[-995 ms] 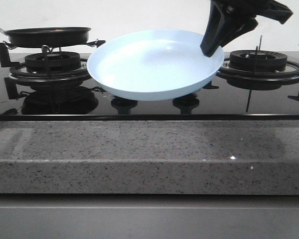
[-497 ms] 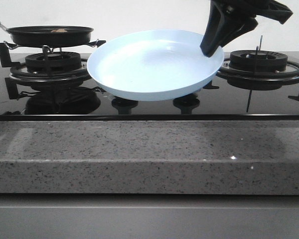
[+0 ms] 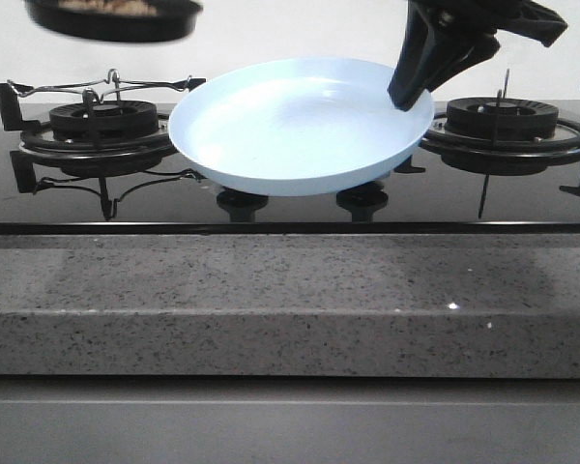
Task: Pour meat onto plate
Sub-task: 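Grasp the green pan handle with the left gripper and lift the pan, then tilt the pan with the left gripper, tipping meat onto the plate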
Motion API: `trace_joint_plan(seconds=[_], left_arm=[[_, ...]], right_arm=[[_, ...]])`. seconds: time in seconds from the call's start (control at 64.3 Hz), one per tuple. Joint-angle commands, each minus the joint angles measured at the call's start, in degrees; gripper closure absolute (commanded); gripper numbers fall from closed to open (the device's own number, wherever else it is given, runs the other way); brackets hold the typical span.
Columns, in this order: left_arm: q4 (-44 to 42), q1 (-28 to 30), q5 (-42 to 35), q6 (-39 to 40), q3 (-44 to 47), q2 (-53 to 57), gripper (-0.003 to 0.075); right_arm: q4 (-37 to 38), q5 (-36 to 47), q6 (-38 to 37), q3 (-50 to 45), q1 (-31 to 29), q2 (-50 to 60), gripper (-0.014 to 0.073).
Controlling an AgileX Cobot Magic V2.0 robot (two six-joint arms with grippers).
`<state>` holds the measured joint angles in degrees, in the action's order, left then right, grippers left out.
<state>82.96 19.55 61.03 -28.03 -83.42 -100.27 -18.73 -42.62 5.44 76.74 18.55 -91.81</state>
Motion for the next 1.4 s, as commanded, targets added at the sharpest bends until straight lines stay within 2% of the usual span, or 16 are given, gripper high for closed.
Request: trace_joint_plan(seconds=[0.0, 0.109, 0.404, 0.497, 0.622, 0.808, 1.104, 1.29, 1.383], left_arm=[[7.2, -0.2, 4.4, 0.1, -1.9, 5.4, 0.0717], [6.8, -1.9, 5.5, -1.8, -1.4, 8.4, 0.0717], [4.6, -9.0, 2.1, -6.7, 3.0, 16.0, 0.0717], [2.2, -12.2, -0.4, -11.3, 2.9, 17.3, 0.0717], [-1.7, -15.8, -6.2, -12.6, 2.8, 19.4, 0.0717], [-6.7, -21.8, -13.0, -19.1, 1.8, 21.7, 0.0717], [-29.5, -35.1, -23.4, -19.2, -4.2, 22.1, 0.0722], [-36.1, -40.4, -27.0, -19.2, -6.0, 22.1, 0.0722], [-42.3, -42.8, -28.6, -17.9, -6.3, 22.6, 0.0722]], right_arm=[[-1.4, 2.3, 0.4, 1.5, -0.1, 2.9, 0.0654], [-1.4, 2.3, 0.4, 1.5, -0.1, 2.9, 0.0654], [-1.4, 2.3, 0.4, 1.5, -0.1, 2.9, 0.0654], [-1.4, 2.3, 0.4, 1.5, -0.1, 2.9, 0.0654], [-1.4, 2.3, 0.4, 1.5, -0.1, 2.9, 0.0654], [-1.4, 2.3, 0.4, 1.5, -0.1, 2.9, 0.0654], [-1.4, 2.3, 0.4, 1.5, -0.1, 2.9, 0.0654], [-1.4, 2.3, 0.4, 1.5, -0.1, 2.9, 0.0654], [-1.4, 2.3, 0.4, 1.5, -0.1, 2.9, 0.0654]])
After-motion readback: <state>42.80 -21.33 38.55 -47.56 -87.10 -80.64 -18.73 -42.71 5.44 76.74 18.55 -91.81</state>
